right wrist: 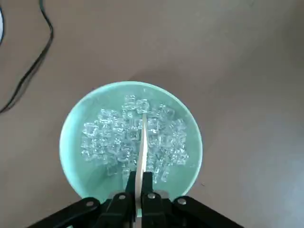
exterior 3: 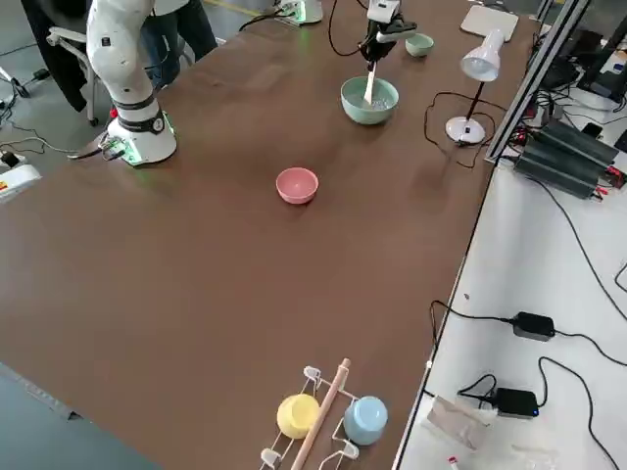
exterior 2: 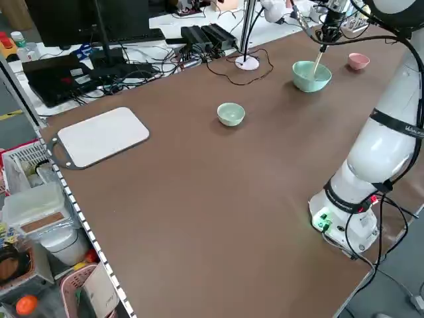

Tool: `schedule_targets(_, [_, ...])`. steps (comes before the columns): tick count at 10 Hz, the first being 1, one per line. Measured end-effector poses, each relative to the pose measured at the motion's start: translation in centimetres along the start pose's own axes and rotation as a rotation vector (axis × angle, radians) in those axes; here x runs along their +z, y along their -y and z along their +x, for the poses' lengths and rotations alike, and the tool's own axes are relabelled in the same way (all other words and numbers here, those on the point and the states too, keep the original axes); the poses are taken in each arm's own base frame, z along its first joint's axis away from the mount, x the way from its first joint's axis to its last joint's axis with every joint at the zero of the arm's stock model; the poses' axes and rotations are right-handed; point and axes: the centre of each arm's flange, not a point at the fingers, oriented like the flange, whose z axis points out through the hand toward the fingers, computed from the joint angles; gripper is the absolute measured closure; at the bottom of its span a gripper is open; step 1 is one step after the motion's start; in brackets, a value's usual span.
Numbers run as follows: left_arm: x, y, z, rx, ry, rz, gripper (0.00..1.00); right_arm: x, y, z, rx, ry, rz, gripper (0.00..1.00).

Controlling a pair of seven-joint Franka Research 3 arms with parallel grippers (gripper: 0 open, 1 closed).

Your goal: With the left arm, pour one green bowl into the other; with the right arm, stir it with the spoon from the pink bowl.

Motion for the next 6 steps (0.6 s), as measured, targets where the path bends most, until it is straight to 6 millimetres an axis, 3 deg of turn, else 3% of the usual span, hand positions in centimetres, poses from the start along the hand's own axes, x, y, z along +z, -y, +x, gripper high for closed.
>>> schedule_targets(4, [-0.1,0.0,-0.1,0.005,0.002,0.000,0.00,-0.3,0.0,-0.3,-0.004,0.008,-0.003,0.94])
schedule_targets(6, [0.0,-0.2,-0.2,0.009,0.006,0.001,0.00,-2.2,-0.3,-0.3,-0.006,0.034,0.019,0.94])
